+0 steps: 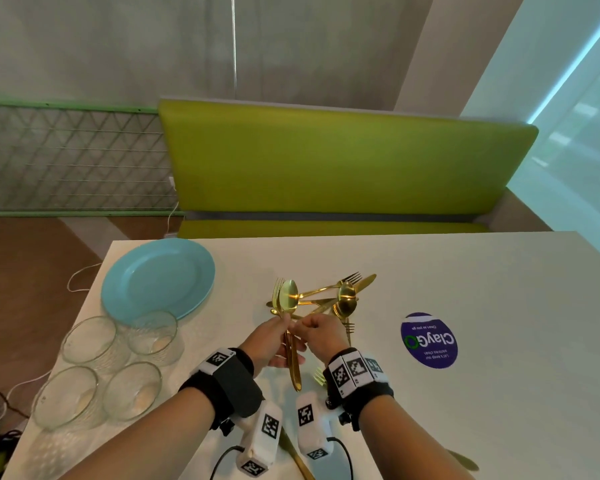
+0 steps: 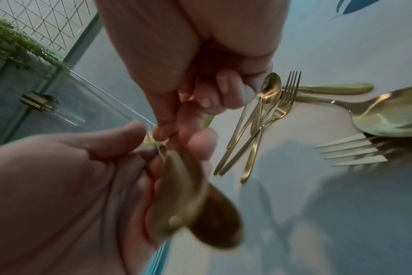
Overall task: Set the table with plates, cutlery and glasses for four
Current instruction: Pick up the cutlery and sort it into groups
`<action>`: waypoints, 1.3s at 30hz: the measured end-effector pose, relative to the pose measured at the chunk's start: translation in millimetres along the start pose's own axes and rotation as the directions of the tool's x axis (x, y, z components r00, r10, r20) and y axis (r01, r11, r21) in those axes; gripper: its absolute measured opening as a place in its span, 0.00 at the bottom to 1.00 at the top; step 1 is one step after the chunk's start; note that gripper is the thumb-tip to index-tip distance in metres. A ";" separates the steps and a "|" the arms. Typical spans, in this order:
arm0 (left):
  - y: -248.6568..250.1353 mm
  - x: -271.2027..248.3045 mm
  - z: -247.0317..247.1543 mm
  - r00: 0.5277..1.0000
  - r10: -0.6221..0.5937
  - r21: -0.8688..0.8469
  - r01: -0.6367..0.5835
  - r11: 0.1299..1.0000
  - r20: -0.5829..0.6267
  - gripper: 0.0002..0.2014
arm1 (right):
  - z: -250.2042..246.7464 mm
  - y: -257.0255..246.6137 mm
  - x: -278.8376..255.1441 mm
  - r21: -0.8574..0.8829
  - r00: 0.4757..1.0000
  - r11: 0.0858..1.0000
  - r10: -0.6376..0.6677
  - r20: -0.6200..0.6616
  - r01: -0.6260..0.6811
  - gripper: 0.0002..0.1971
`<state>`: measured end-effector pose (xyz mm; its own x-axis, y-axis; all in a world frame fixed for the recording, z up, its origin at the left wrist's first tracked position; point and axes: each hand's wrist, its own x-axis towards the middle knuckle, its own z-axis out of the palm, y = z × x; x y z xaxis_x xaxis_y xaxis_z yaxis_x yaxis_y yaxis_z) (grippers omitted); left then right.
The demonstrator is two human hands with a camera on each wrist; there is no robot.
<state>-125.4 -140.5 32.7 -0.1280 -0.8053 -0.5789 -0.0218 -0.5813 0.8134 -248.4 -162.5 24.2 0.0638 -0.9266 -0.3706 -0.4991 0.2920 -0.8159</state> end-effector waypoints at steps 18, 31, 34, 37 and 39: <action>1.2 26.7 -57.9 0.963 -0.022 -0.040 0.011 0.999 -0.267 0.15 | 11.9 5.1 68.2 -0.503 0.978 0.840 0.188 -0.087 -0.206 0.13; 17.1 32.5 -63.2 0.968 0.076 0.077 -0.059 0.995 -0.241 0.13 | 21.9 -3.0 61.1 -0.877 0.986 0.451 -0.104 0.132 0.165 0.11; 24.4 33.7 -54.9 0.962 0.121 0.132 -0.091 0.987 -0.243 0.15 | 20.0 -12.3 47.3 -0.853 0.922 0.360 -0.230 0.311 0.377 0.10; 23.6 35.9 -44.4 0.966 0.115 0.202 -0.068 0.977 -0.232 0.14 | 16.4 -26.8 36.1 -0.805 0.846 0.271 -0.256 0.468 0.527 0.10; 20.6 35.3 -36.5 0.972 0.080 0.285 -0.014 0.958 -0.221 0.13 | 14.8 -34.9 30.7 -0.779 0.811 0.243 -0.278 0.514 0.578 0.11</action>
<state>-94.2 -185.1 27.0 0.0933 -0.8549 -0.5103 -0.3021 -0.5126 0.8037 -216.3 -197.6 34.7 0.6352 -0.7109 -0.3020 -0.7579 -0.6489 -0.0667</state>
